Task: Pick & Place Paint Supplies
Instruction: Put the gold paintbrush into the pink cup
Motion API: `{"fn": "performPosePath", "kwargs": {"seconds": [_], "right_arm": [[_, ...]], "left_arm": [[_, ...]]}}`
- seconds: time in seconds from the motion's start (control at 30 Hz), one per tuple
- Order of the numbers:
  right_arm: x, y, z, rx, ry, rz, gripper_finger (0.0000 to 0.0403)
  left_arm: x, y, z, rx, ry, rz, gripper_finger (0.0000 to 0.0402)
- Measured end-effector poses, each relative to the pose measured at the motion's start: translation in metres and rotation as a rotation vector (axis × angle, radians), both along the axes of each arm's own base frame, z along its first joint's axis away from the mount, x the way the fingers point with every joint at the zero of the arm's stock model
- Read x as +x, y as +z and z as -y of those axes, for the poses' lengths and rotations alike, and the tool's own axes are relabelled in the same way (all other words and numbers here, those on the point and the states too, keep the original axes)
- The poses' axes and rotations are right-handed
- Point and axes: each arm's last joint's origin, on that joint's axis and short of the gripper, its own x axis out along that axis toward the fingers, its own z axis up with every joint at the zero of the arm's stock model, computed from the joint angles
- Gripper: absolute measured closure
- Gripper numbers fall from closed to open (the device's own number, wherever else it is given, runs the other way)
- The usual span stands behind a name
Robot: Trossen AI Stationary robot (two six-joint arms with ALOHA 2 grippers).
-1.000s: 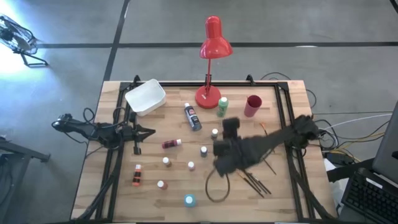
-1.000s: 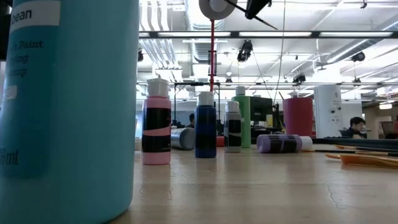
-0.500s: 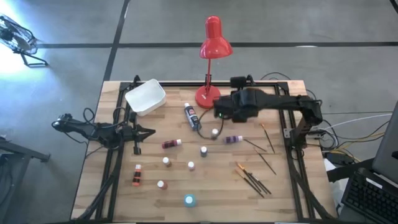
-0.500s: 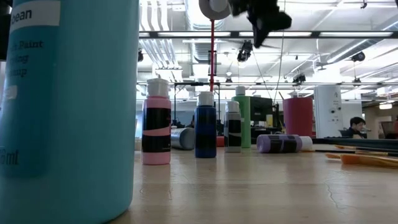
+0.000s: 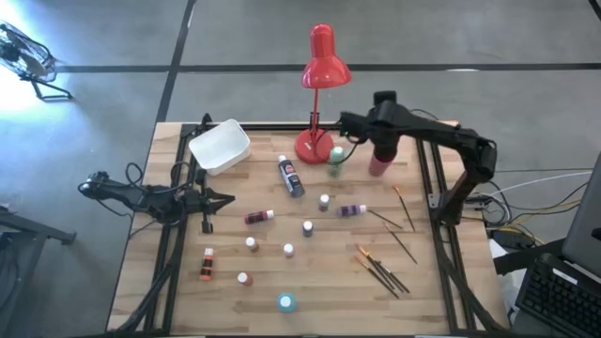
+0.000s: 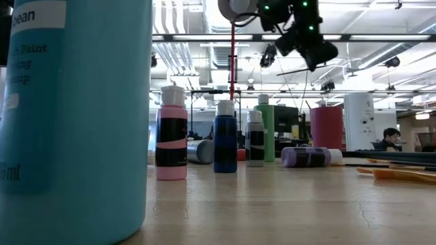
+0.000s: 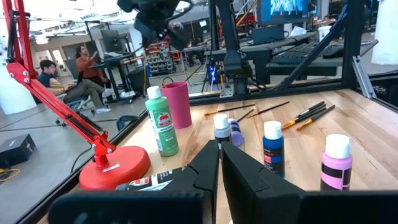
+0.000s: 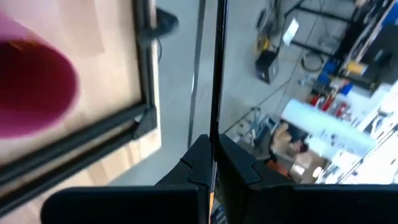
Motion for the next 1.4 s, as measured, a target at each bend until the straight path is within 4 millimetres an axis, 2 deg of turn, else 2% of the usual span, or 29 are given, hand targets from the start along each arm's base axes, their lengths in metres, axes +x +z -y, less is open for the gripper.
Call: {"fn": "performPosePath", "kwargs": {"seconds": [0.2, 0.4, 0.6, 0.8, 1.0, 1.13, 1.27, 1.4], "right_arm": [[-0.038, 0.007, 0.012, -0.027, -0.096, 0.007, 0.0394], [-0.06, 0.028, -0.005, -0.032, -0.234, 0.342, 0.0394], [-0.08, 0.062, -0.051, 0.079, -0.201, 0.903, 0.0394], [-0.102, 0.078, -0.101, 0.142, 0.04, 1.508, 0.0394], [-0.108, 0.066, -0.132, 0.123, 0.359, 1.963, 0.0394], [-0.102, 0.045, -0.146, 0.154, 0.545, 2.132, 0.0394], [-0.095, 0.026, -0.157, 0.233, 0.634, 2.113, 0.0394], [-0.087, 0.017, -0.171, 0.23, 0.767, 1.949, 0.0394]], "left_arm": [[0.0, 0.0, 0.0, 0.0, 0.0, 0.0, 0.0377], [0.0, 0.0, 0.0, 0.0, 0.0, 0.0, 0.0377], [0.0, 0.0, 0.0, 0.0, 0.0, 0.0, 0.0377], [0.0, 0.0, 0.0, 0.0, 0.0, 0.0, 0.0377], [0.0, 0.0, 0.0, 0.0, 0.0, 0.0, 0.0377], [0.0, 0.0, 0.0, 0.0, 0.0, 0.0, 0.0377], [0.0, 0.0, 0.0, 0.0, 0.0, 0.0, 0.0377], [0.0, 0.0, 0.0, 0.0, 0.0, 0.0, 0.0377]]}}
